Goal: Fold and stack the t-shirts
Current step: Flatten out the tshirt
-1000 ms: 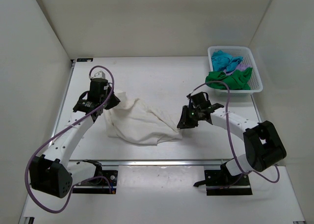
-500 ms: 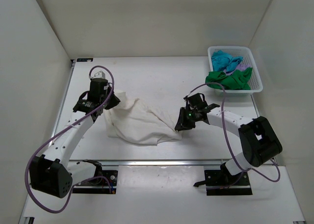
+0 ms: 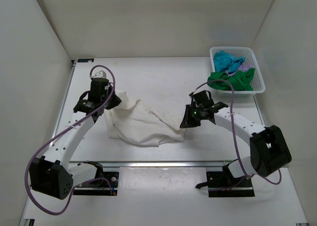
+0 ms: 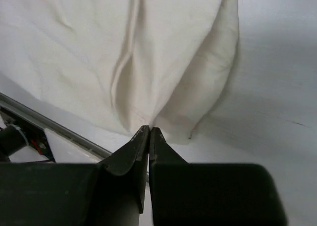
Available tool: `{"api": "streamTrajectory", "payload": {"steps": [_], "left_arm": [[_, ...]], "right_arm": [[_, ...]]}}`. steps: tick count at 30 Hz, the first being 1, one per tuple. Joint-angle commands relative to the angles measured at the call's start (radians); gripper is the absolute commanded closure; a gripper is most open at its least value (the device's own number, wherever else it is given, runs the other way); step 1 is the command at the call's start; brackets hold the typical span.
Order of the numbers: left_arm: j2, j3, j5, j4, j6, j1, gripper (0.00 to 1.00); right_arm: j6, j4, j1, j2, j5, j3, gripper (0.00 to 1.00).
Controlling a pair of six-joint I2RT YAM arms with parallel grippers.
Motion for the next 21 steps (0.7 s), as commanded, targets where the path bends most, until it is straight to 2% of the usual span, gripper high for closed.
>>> {"api": "streamTrajectory", "payload": {"steps": [1, 4, 7, 9, 10, 12, 13, 14, 15, 17, 18, 19, 20, 21], "left_arm": [[-0.004, 0.081, -0.004, 0.012, 0.014, 0.004, 1.00], [-0.006, 0.181, -0.020, -0.015, 0.031, 0.003, 1.00], [-0.015, 0.325, -0.063, -0.075, 0.052, 0.001, 1.00], [-0.015, 0.481, -0.122, -0.116, 0.082, 0.001, 1.00], [-0.012, 0.524, -0.168, -0.127, 0.084, 0.000, 1.00], [0.011, 0.706, -0.243, -0.143, 0.124, -0.014, 1.00], [0.034, 0.797, -0.311, -0.158, 0.150, -0.031, 1.00], [0.045, 0.848, -0.336, -0.158, 0.170, -0.041, 1.00], [0.070, 0.935, -0.395, -0.160, 0.210, -0.066, 1.00], [0.107, 1.029, -0.487, -0.128, 0.276, -0.106, 1.00], [0.123, 1.057, -0.492, -0.112, 0.290, -0.121, 1.00], [0.126, 1.051, -0.491, -0.115, 0.279, -0.114, 1.00], [0.127, 1.039, -0.465, -0.121, 0.259, -0.108, 1.00], [0.128, 0.995, -0.445, -0.129, 0.250, -0.097, 1.00]], "right_arm": [[-0.043, -0.084, -0.010, -0.134, 0.071, 0.162, 1.00], [-0.103, -0.211, 0.009, -0.188, 0.163, 0.360, 1.00], [-0.161, -0.349, 0.101, -0.198, 0.329, 0.636, 1.00], [-0.207, -0.440, 0.153, -0.167, 0.440, 0.915, 1.00], [-0.232, -0.498, 0.209, -0.128, 0.527, 1.005, 1.00], [-0.288, -0.621, 0.291, -0.033, 0.702, 1.406, 1.00], [-0.317, -0.700, 0.324, 0.057, 0.735, 1.663, 1.00], [-0.333, -0.779, 0.334, 0.096, 0.770, 1.798, 0.99], [-0.336, -0.776, 0.402, 0.122, 0.847, 1.922, 1.00], [-0.414, -0.584, 0.501, 0.027, 0.947, 1.763, 1.00], [-0.483, -0.439, 0.633, -0.105, 1.084, 1.592, 1.00], [-0.544, -0.366, 0.718, -0.129, 1.175, 1.461, 1.00], [-0.782, -0.130, 0.926, -0.172, 1.408, 1.355, 1.00], [-1.268, 0.384, 1.118, -0.206, 1.640, 1.278, 1.00]]}}
